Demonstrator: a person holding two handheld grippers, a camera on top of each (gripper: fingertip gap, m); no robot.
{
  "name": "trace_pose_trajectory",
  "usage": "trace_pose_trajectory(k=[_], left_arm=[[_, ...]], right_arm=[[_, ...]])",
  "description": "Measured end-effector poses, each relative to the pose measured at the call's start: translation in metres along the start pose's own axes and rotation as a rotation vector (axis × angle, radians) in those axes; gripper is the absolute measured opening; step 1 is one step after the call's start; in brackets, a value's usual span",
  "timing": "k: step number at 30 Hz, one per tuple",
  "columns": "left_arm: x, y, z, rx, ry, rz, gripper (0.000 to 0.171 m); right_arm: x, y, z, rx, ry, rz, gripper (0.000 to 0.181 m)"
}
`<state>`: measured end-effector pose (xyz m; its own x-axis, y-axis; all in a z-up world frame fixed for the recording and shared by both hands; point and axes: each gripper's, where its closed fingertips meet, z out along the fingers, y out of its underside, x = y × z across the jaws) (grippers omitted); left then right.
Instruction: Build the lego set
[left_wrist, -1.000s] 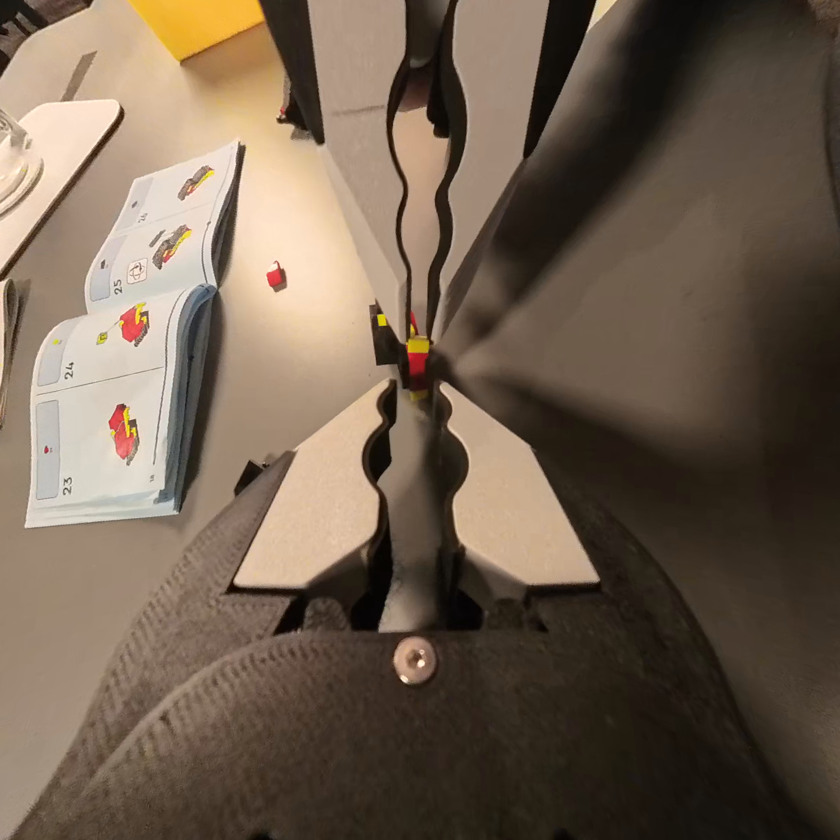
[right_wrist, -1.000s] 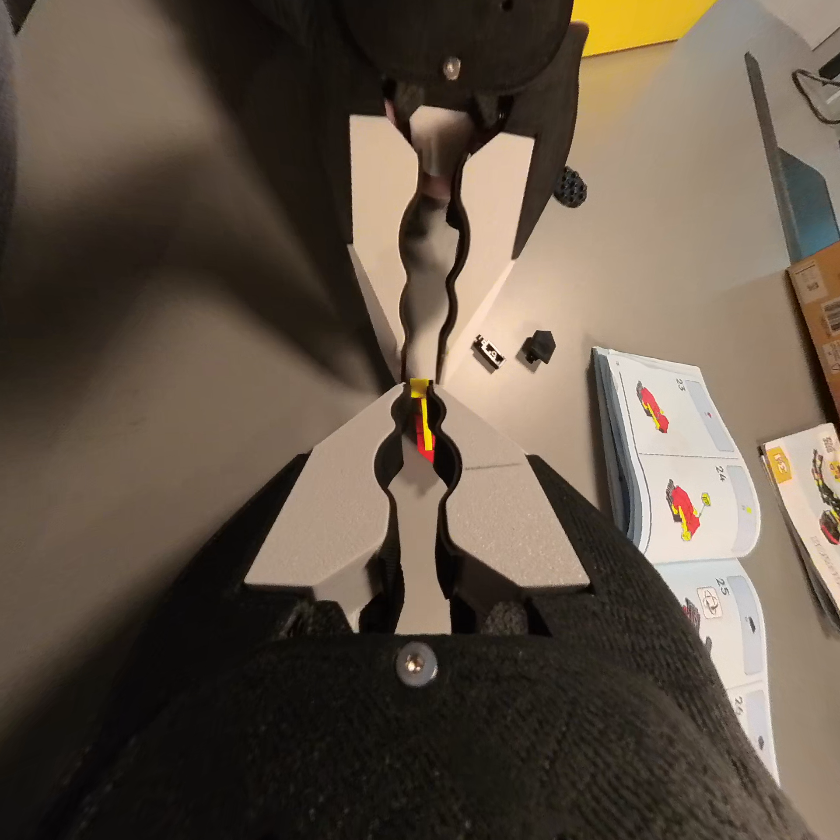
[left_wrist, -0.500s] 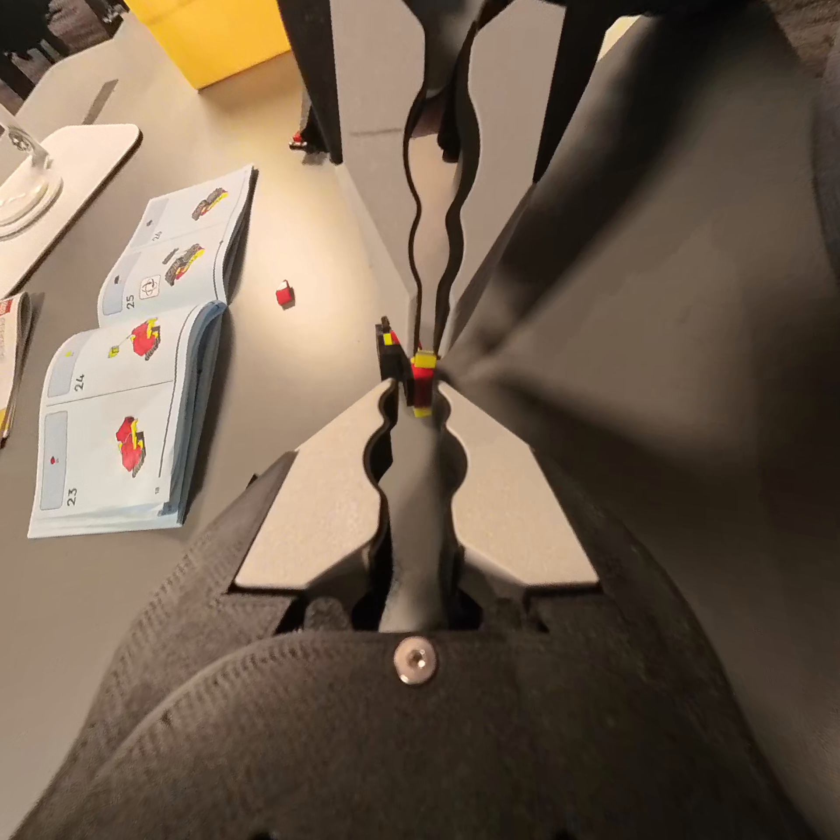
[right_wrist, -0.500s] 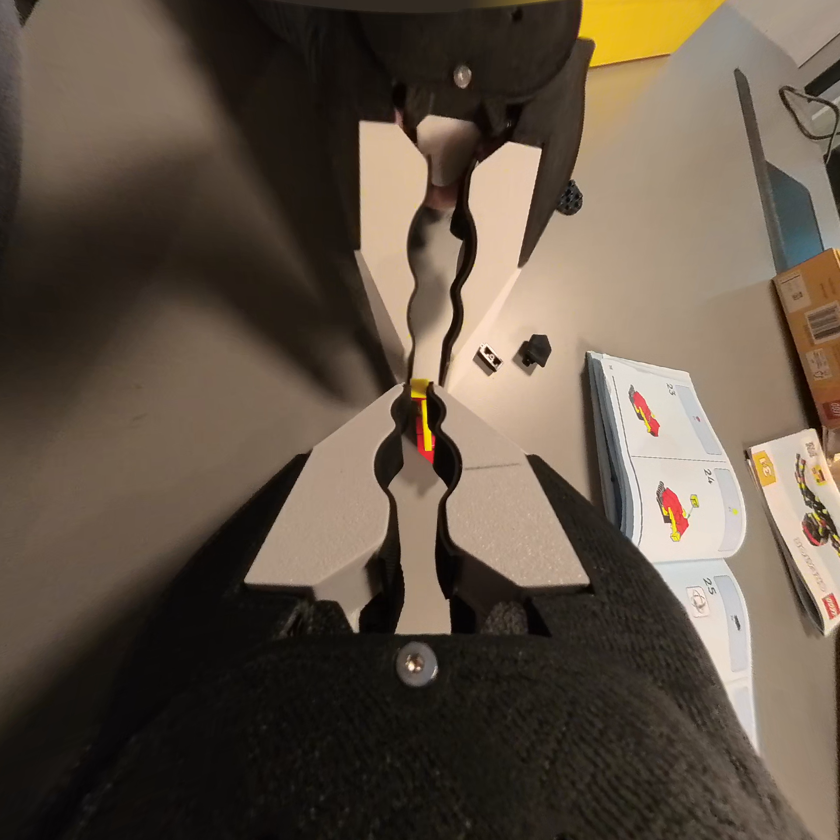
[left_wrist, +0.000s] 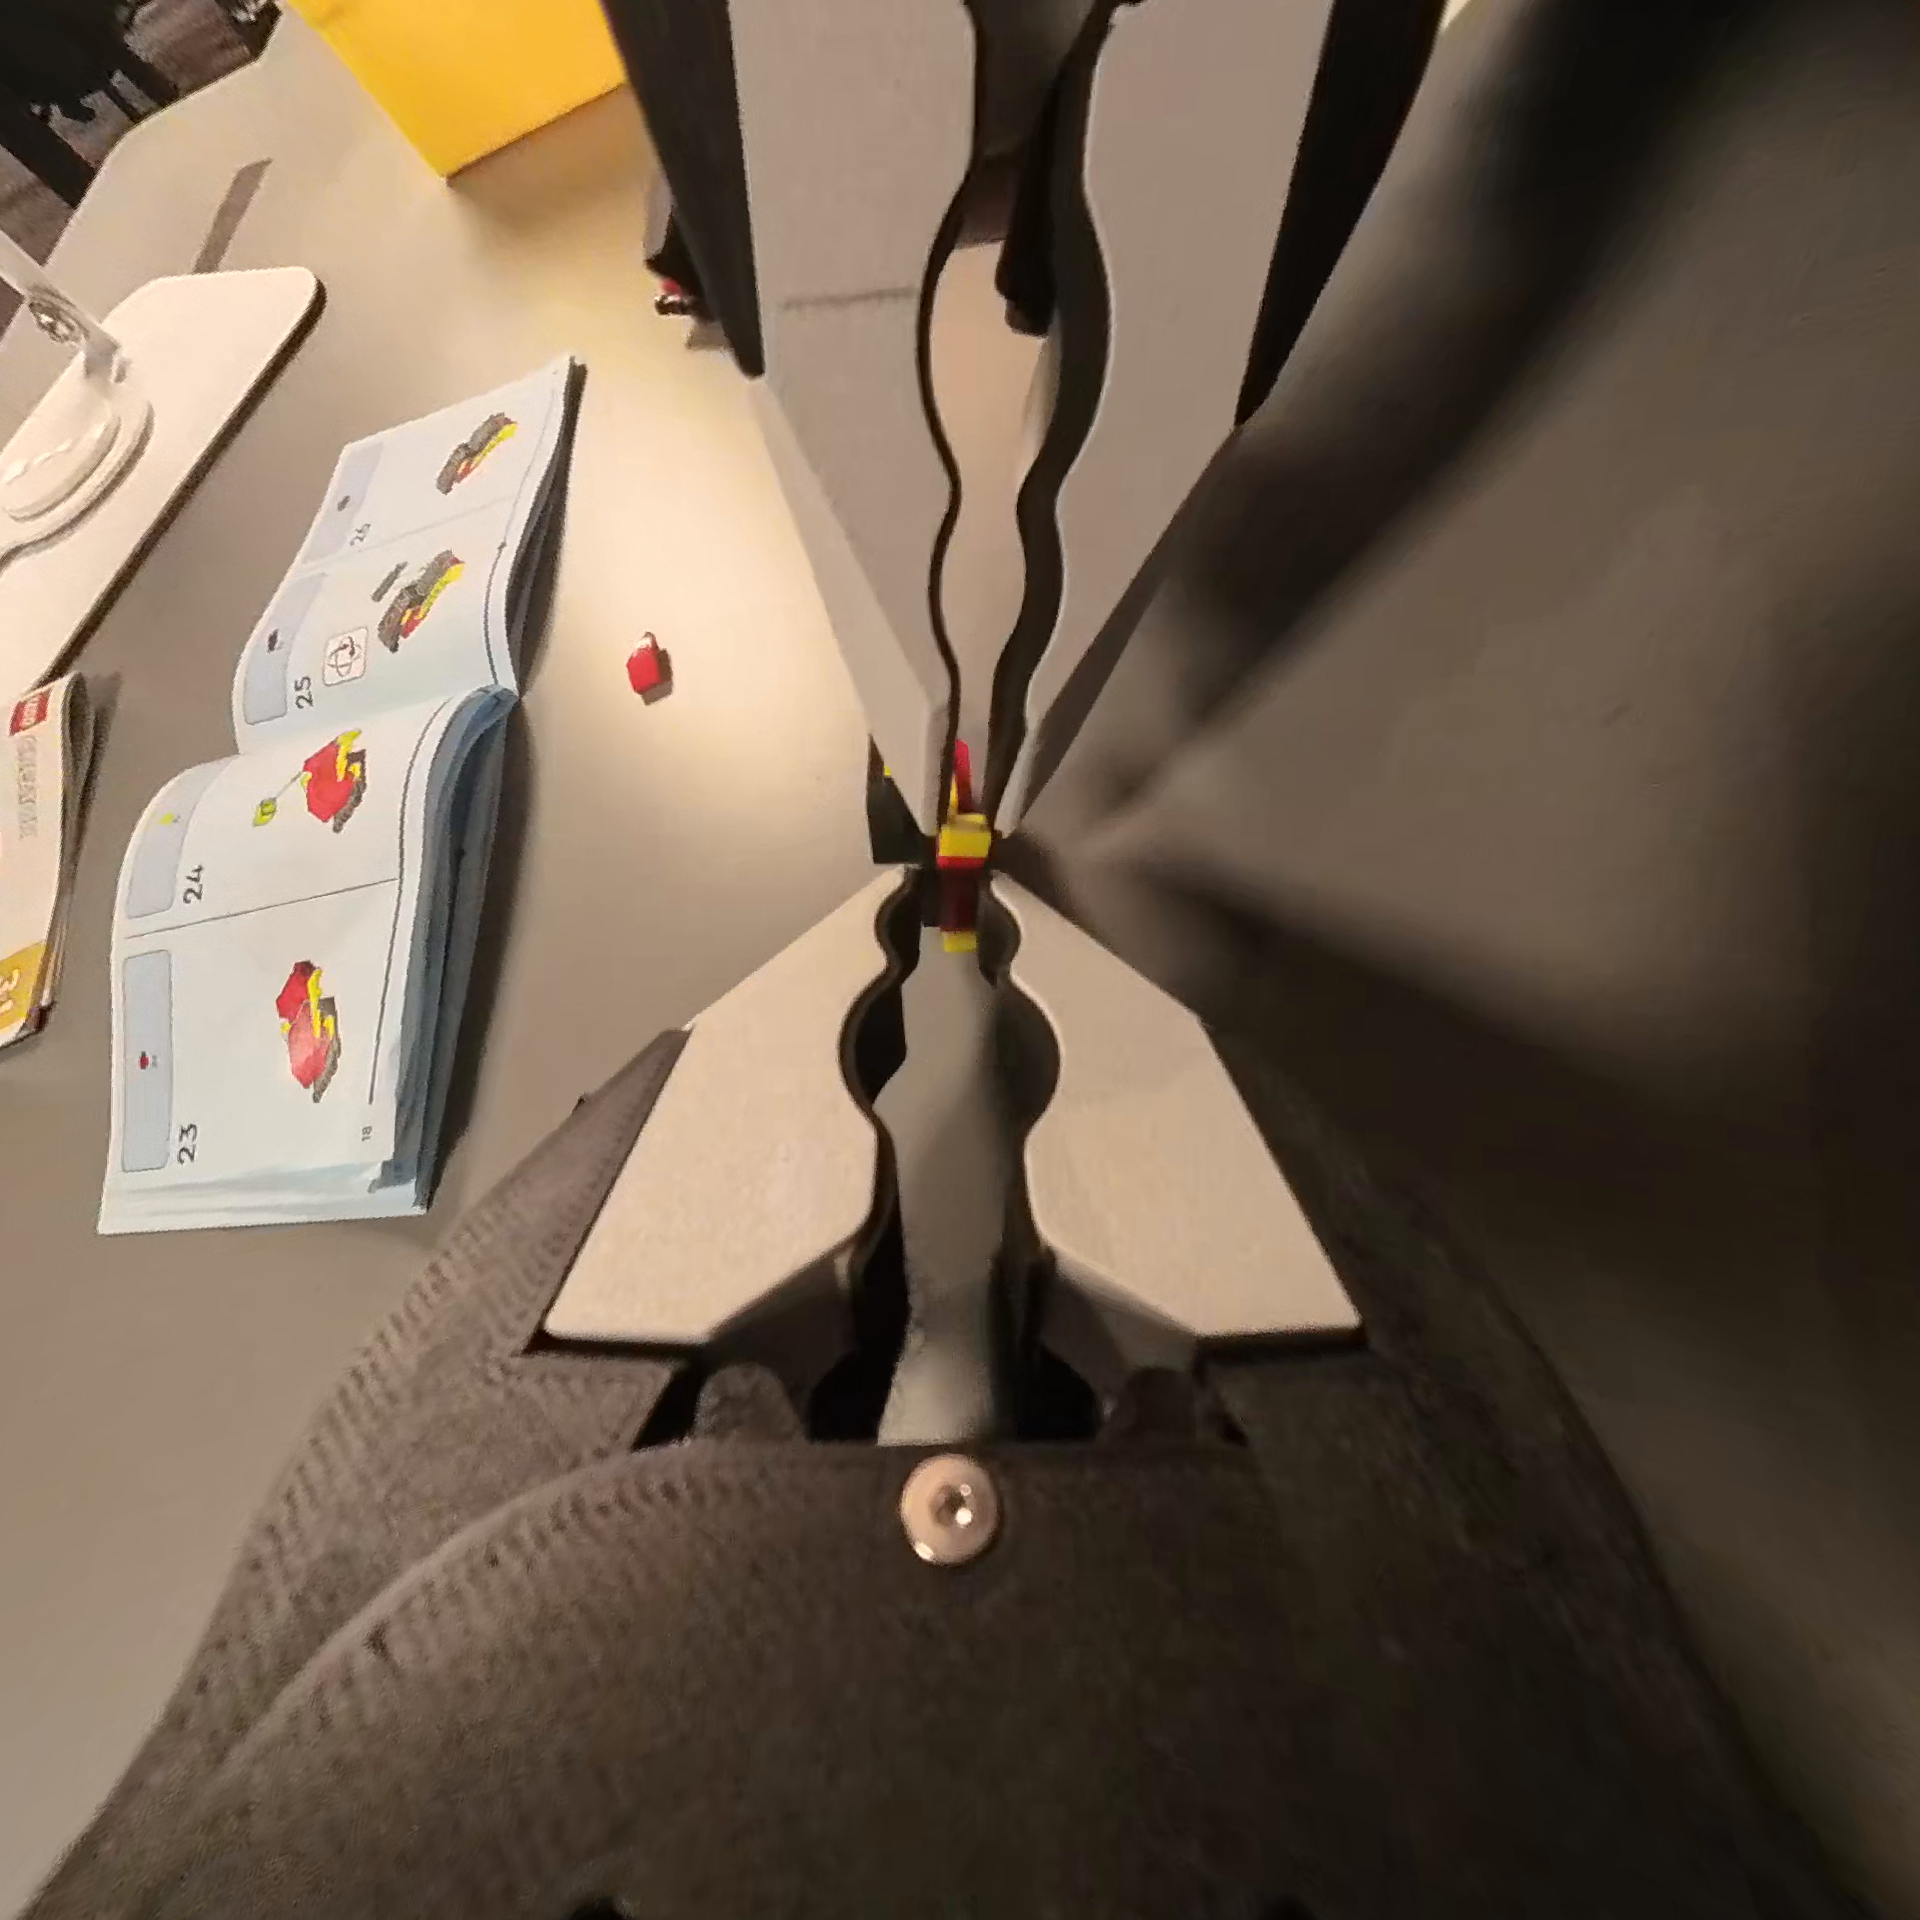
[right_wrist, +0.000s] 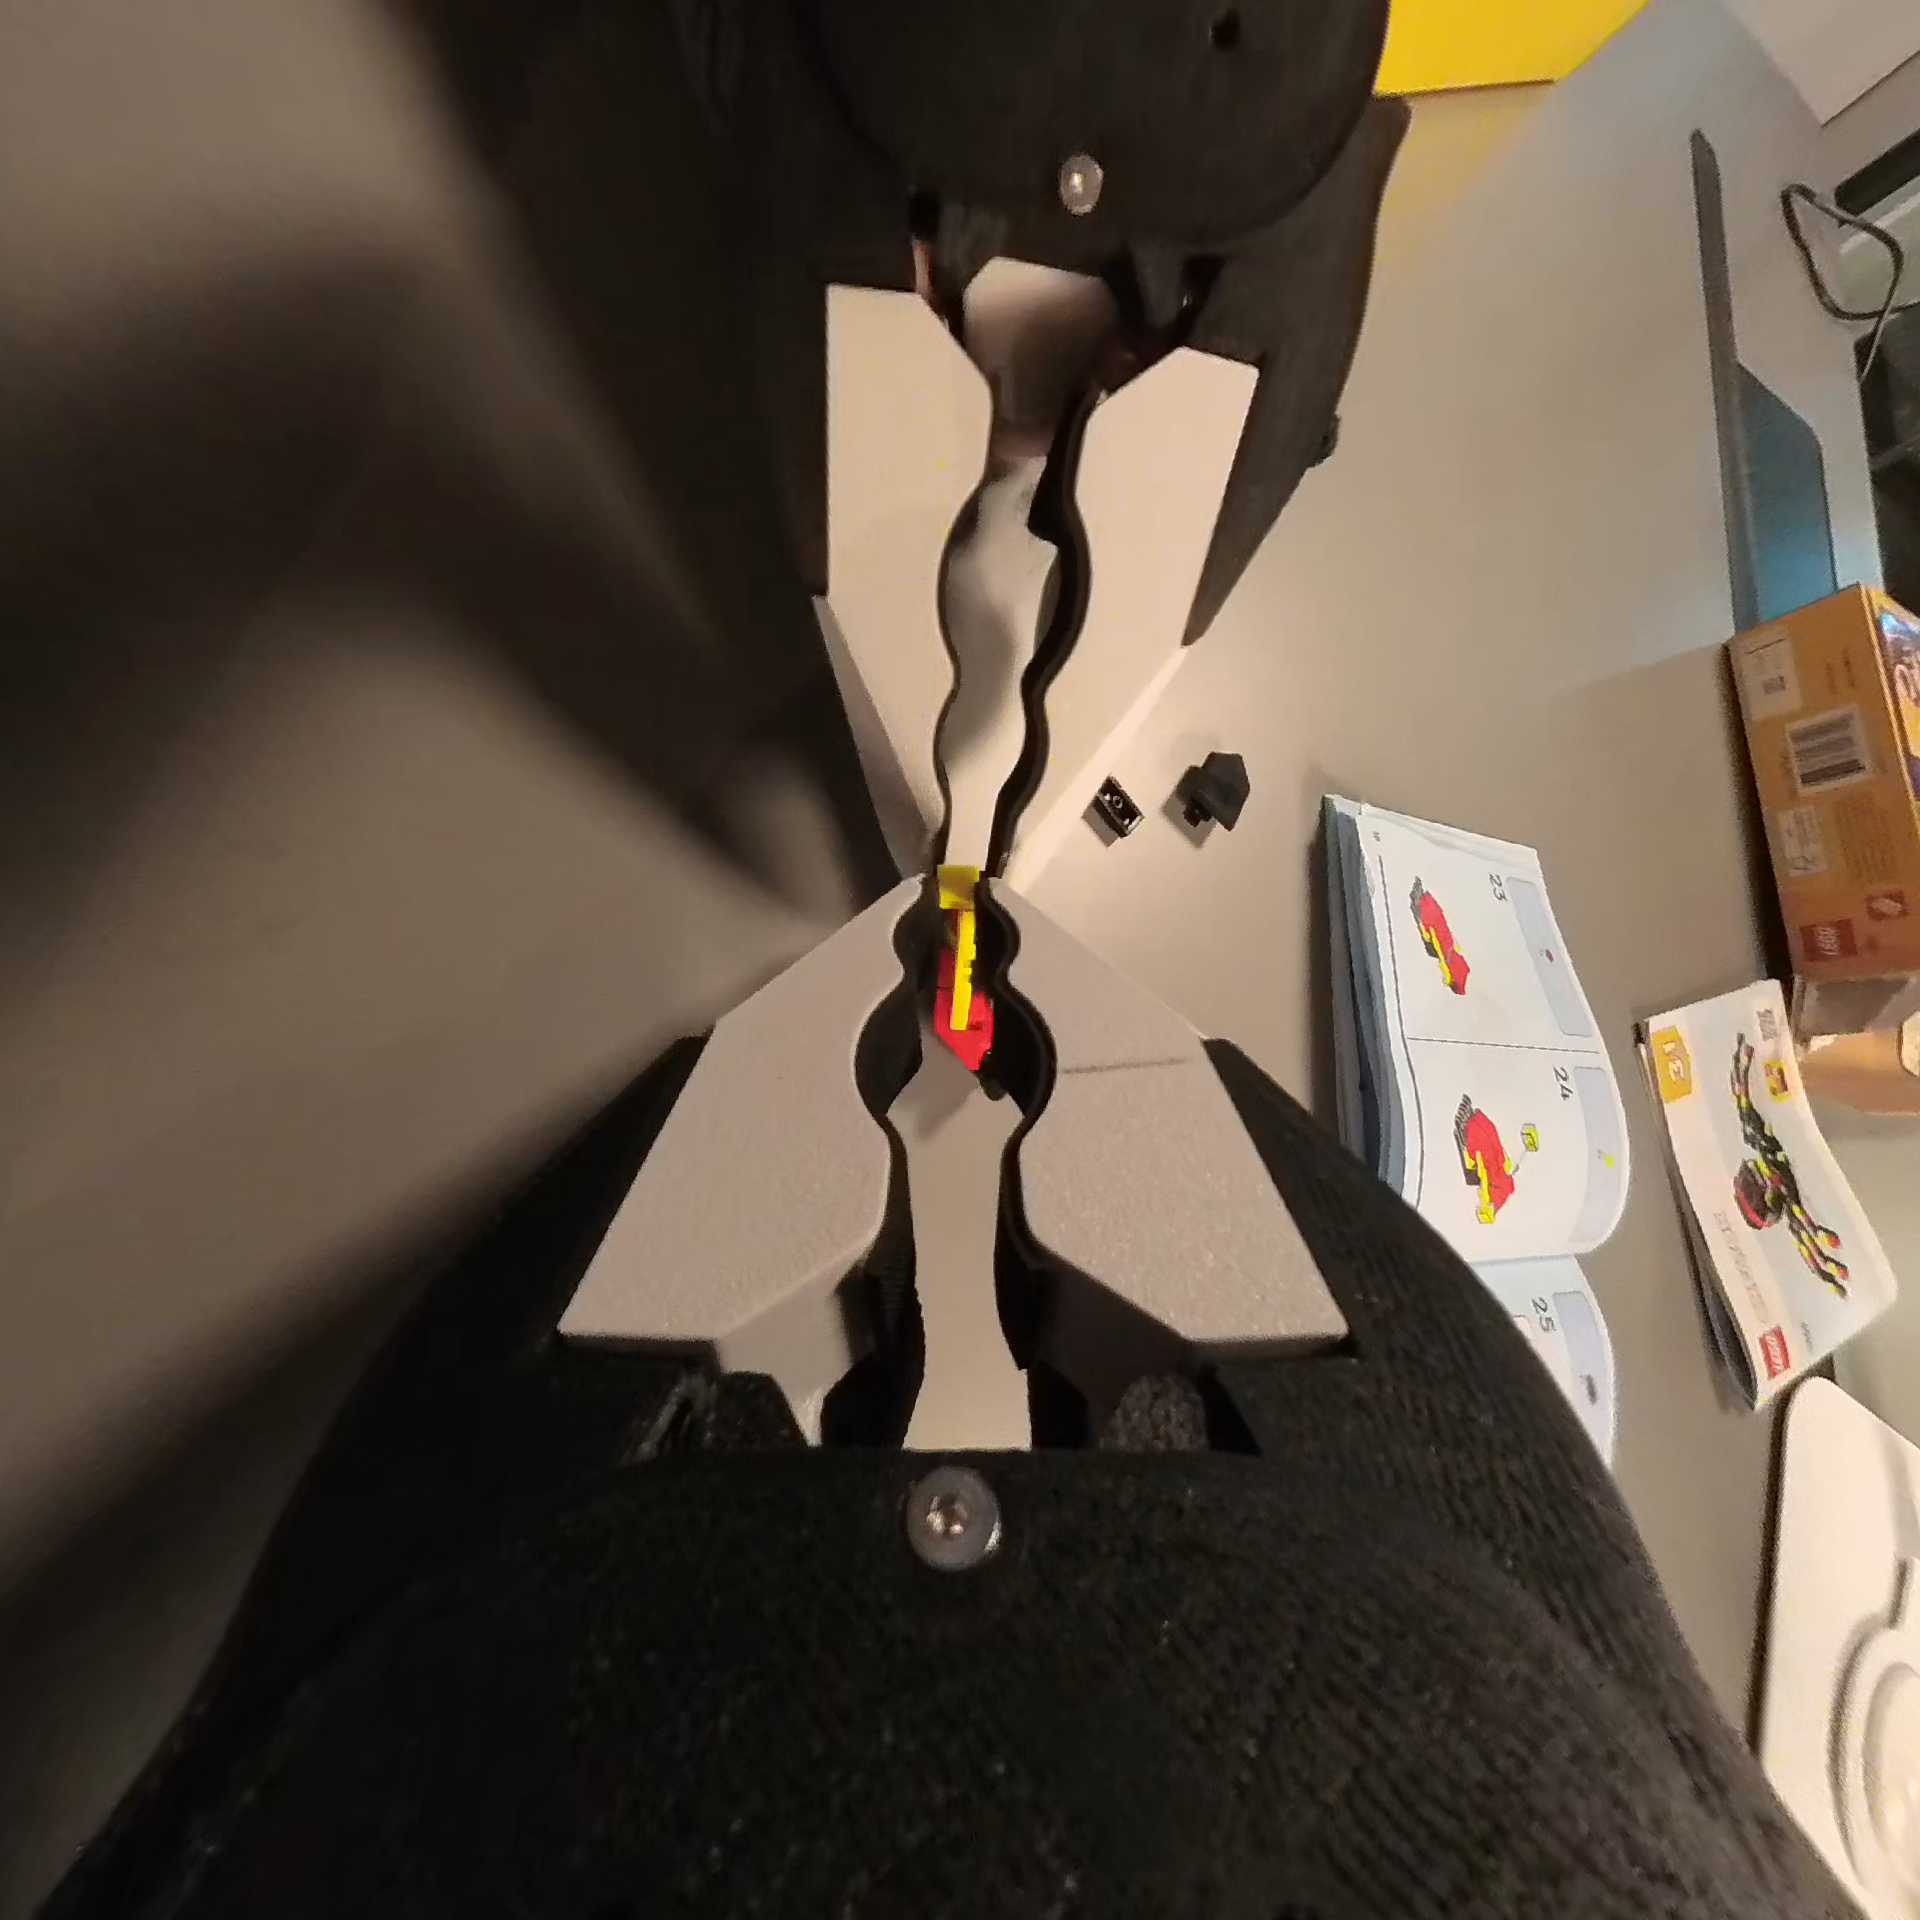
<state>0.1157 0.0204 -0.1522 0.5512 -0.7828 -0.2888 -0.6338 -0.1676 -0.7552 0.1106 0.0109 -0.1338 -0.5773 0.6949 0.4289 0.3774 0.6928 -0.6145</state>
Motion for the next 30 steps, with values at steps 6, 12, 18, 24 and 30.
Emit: trace_pose_trajectory(k=[6, 12, 18, 24, 30], left_arm=[[-0.0013, -0.0018, -0.0002, 0.012, -0.013, 0.002, 0.009], [-0.0020, -0.0020, 0.0007, 0.009, -0.007, -0.013, 0.009], [-0.0014, -0.0030, 0.0010, 0.009, -0.005, -0.019, 0.008], [-0.0018, -0.0044, 0.0012, 0.006, -0.054, 0.037, 0.008], [-0.0074, -0.0086, -0.0035, 0.046, -0.084, 0.012, 0.007]], right_arm=[[0.0015, 0.0013, -0.0008, -0.018, 0.012, -0.008, 0.004], [0.0023, 0.0028, -0.0002, -0.025, 0.012, 0.005, 0.004], [0.0017, 0.0032, -0.0009, -0.061, -0.017, 0.068, 0.004], [0.0007, 0.0041, -0.0013, -0.126, -0.130, 0.171, 0.004], [0.0073, 0.0002, -0.0033, -0.167, -0.124, 0.036, 0.004]])
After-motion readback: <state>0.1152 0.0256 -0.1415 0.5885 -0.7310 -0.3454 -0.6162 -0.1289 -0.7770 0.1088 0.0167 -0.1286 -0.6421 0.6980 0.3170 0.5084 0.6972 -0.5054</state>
